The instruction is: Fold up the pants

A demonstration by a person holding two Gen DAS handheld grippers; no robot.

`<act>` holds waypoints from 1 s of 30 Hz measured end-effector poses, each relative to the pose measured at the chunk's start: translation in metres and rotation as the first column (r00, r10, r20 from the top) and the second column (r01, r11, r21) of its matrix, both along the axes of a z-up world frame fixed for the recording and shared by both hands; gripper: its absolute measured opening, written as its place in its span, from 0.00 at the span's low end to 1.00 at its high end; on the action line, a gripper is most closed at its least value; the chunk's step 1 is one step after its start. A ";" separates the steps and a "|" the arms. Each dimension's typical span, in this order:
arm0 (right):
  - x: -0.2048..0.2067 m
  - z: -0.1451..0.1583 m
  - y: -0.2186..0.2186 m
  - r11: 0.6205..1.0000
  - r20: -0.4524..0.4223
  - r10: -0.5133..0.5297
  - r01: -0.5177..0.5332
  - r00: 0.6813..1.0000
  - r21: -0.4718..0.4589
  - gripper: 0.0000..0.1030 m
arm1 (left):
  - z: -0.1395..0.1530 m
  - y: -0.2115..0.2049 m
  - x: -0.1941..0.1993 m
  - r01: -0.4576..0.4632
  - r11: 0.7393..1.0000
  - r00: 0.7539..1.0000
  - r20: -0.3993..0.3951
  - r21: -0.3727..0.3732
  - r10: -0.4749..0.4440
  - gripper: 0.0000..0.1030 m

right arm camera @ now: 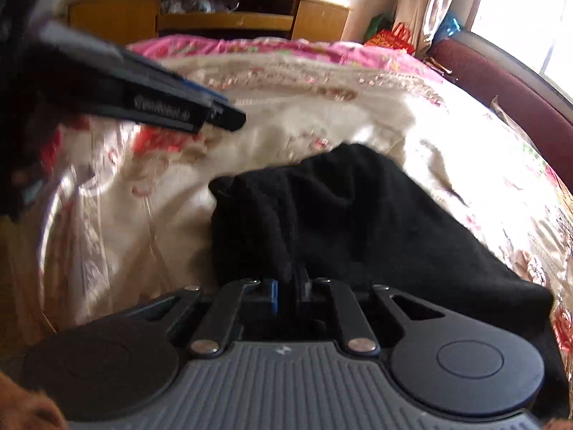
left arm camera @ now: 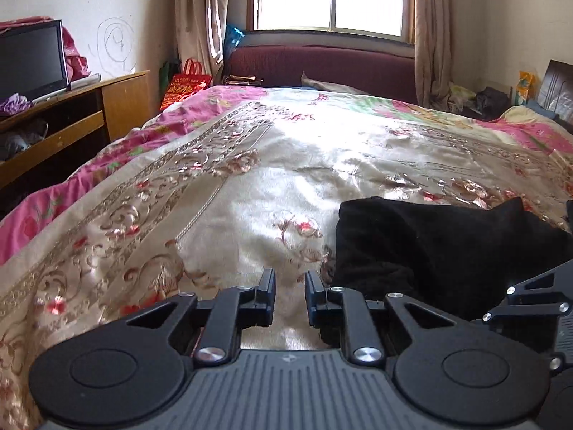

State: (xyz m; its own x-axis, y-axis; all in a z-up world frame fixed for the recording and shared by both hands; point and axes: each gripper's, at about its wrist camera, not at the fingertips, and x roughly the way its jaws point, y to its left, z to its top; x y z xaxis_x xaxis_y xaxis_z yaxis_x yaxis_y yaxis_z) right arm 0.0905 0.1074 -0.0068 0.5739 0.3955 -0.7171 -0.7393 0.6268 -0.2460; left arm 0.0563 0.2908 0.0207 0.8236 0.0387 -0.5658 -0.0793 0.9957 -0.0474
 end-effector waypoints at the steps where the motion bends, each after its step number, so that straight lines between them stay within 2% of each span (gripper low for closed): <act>1: -0.004 -0.006 0.002 1.000 0.029 0.000 0.001 1.000 -0.009 0.13 | 0.000 0.000 -0.007 -0.005 1.000 1.000 0.010 -0.017 0.005 0.33; 3: -0.013 -0.004 -0.003 1.000 0.070 0.008 -0.008 0.998 0.003 0.14 | 0.005 -0.006 -0.017 0.018 0.999 0.999 0.041 -0.038 -0.016 0.33; 6: -0.015 0.007 -0.014 0.999 0.072 0.036 -0.038 0.997 0.032 0.19 | 0.017 -0.025 -0.016 0.067 0.998 0.994 0.089 -0.015 -0.065 0.34; 8: -0.017 0.013 -0.023 0.998 0.062 0.022 -0.026 0.998 0.059 0.28 | 0.020 -0.039 -0.007 0.115 0.992 0.989 0.101 -0.044 -0.110 0.35; 11: -0.022 0.023 -0.045 0.996 0.044 -0.013 0.008 0.999 0.094 0.33 | 0.004 -0.067 0.008 0.168 0.986 0.985 0.023 0.009 -0.168 0.35; 13: -0.027 0.029 -0.071 0.993 0.043 -0.043 0.037 0.998 0.112 0.39 | -0.020 -0.082 0.017 0.189 0.980 0.978 -0.099 0.065 -0.182 0.37; 15: -0.029 0.035 -0.104 0.988 0.033 -0.108 0.103 0.994 0.116 0.40 | -0.024 -0.093 0.011 0.193 0.971 0.978 -0.109 0.138 -0.179 0.38; 18: -0.020 0.042 -0.170 0.951 0.007 -0.281 0.278 0.960 0.134 0.41 | -0.009 -0.104 0.008 0.185 0.971 0.980 -0.099 0.151 -0.171 0.41; 20: -0.007 0.043 -0.219 0.897 -0.020 -0.416 0.414 0.909 0.151 0.41 | 0.003 -0.117 0.008 0.204 0.966 0.978 -0.077 0.158 -0.194 0.43; 21: 0.002 0.043 -0.244 0.860 -0.029 -0.489 0.487 0.872 0.153 0.41 | 0.009 -0.127 0.009 0.229 0.961 0.973 -0.062 0.156 -0.222 0.43; 22: 0.010 0.043 -0.266 0.818 -0.041 -0.555 0.555 0.831 0.153 0.42 | 0.014 -0.138 0.011 0.266 0.954 0.964 -0.052 0.140 -0.261 0.43; 23: 0.019 0.041 -0.295 0.754 -0.065 -0.634 0.635 0.771 0.167 0.44 | 0.016 -0.150 0.011 0.300 0.945 0.954 -0.043 0.130 -0.297 0.44; 26: 0.034 0.039 -0.364 0.596 -0.123 -0.769 0.773 0.627 0.218 0.44 | 0.018 -0.199 0.014 0.436 0.891 0.900 -0.047 0.128 -0.433 0.45; 29: 0.050 0.033 -0.409 0.508 -0.165 -0.818 0.827 0.550 0.240 0.44 | 0.012 -0.243 0.015 0.550 0.829 0.835 -0.068 0.097 -0.546 0.45; 30: 0.058 0.029 -0.423 0.469 -0.207 -0.829 0.847 0.520 0.250 0.44 | 0.010 -0.257 0.014 0.580 0.809 0.814 -0.075 0.093 -0.575 0.45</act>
